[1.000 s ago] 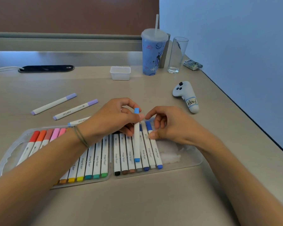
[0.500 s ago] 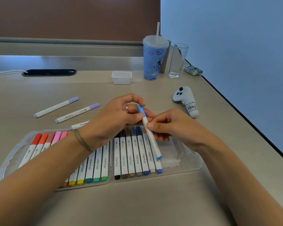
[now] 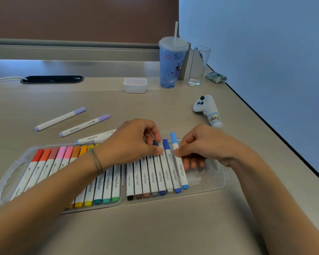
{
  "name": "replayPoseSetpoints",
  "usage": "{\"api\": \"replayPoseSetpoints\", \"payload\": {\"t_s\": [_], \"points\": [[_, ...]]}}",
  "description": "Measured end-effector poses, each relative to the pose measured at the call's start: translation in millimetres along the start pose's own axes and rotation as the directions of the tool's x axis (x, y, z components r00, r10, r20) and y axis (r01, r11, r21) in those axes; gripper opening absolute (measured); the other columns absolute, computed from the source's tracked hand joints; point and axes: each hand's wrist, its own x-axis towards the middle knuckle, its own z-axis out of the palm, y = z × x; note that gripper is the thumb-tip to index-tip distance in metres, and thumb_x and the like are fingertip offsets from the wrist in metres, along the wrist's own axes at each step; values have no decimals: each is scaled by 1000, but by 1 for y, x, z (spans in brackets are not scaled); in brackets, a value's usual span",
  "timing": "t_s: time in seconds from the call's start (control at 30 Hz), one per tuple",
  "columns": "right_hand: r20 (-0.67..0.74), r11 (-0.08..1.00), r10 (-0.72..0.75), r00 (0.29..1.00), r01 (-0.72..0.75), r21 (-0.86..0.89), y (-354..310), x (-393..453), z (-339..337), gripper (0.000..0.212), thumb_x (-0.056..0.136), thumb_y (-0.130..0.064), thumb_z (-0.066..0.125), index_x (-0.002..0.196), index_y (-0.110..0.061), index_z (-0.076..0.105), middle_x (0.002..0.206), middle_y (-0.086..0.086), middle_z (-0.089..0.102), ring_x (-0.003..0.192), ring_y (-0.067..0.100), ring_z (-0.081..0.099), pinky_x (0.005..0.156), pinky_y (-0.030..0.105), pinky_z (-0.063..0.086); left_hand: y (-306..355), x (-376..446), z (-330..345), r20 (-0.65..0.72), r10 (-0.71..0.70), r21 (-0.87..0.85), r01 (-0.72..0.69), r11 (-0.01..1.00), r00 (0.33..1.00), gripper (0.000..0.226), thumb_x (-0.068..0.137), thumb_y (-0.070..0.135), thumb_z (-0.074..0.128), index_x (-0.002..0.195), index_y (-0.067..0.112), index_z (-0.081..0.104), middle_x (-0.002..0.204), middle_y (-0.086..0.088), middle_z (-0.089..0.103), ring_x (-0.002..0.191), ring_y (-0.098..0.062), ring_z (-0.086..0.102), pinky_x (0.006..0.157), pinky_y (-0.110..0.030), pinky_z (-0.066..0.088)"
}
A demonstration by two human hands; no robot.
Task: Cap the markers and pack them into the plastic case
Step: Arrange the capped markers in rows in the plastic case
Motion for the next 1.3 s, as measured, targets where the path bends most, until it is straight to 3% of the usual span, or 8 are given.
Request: {"api": "replayPoseSetpoints", "payload": {"t_s": [0.2, 0.47, 0.6, 0.7, 0.8, 1.07, 1.2, 1.3], "points": [[-42, 992, 70, 997, -74, -100, 1, 3, 6, 22, 94, -20, 73, 85, 0, 76, 72, 12, 76, 52, 15, 61, 51, 26, 51, 5, -3, 3, 98, 1, 174, -18, 985, 995, 25, 74, 42, 84, 80, 29, 64, 74, 8, 63, 64, -4, 58, 55, -14, 40], [-134, 951, 94, 987, -129, -282, -6, 9, 16, 23, 94, -27, 73, 82, -7, 71, 61, 5, 72, 51, 14, 61, 54, 27, 52, 7, -3, 4, 123, 7, 214, -33, 976, 992, 23, 78, 42, 81, 80, 28, 63, 74, 9, 61, 66, -5, 56, 58, -17, 40], [-199, 901, -21, 980, -68, -428, -9, 8, 17, 25, 91, -31, 76, 74, -13, 72, 61, 1, 73, 54, 12, 67, 59, 27, 57, 7, -6, 0, 129, 21, 194, -46, 980, 991, 20, 81, 40, 80, 79, 27, 64, 78, 7, 65, 70, -6, 60, 62, -21, 47], [-265, 858, -205, 942, 43, -511, -17, 11, 18, 31, 91, -36, 73, 67, -16, 69, 61, -4, 66, 56, 8, 60, 55, 24, 48, 5, -9, -10, 78, 60, 126, -70, 990, 995, 13, 86, 38, 75, 85, 26, 69, 80, 6, 70, 72, -6, 64, 67, -22, 53], [-231, 821, -323, 918, 151, -550, -37, 19, 24, 32, 93, -37, 68, 68, -18, 68, 63, -5, 64, 59, 7, 57, 55, 21, 40, -2, -15, -29, -5, 62, 142, -61, 988, 998, 11, 90, 38, 70, 90, 27, 70, 83, 7, 70, 75, -5, 64, 70, -26, 54], [-121, 819, -393, 911, 287, -497, -95, 68, 31, 20, 97, -31, 67, 80, -21, 72, 71, -4, 71, 65, 5, 63, 74, 30, 55, -47, -25, -75, -176, -86, 217, 124, 968, 981, 6, 92, 24, 67, 91, 30, 66, 88, 13, 63, 78, -4, 59, 67, -15, 45], [-90, 823, -353, 931, 264, -503, -110, 88, 30, 16, 98, -31, 65, 87, -22, 71, 73, -4, 74, 65, 7, 67, 69, 25, 53, -61, -22, -81, -159, -130, 247, 167, 955, 979, 18, 90, 22, 69, 82, 35, 61, 101, 9, 69, 89, -7, 63, 94, -24, 47], [-83, 830, -338, 938, 255, -495, -111, 97, 32, 15, 99, -31, 64, 89, -22, 71, 74, -4, 74, 64, 6, 67, 66, 23, 52, -66, -17, -79, -137, -157, 297, 192, 935, 978, 11, 88, 29, 73, 86, 32, 63, 112, 8, 70, 95, -6, 62, 94, -23, 44]]}}
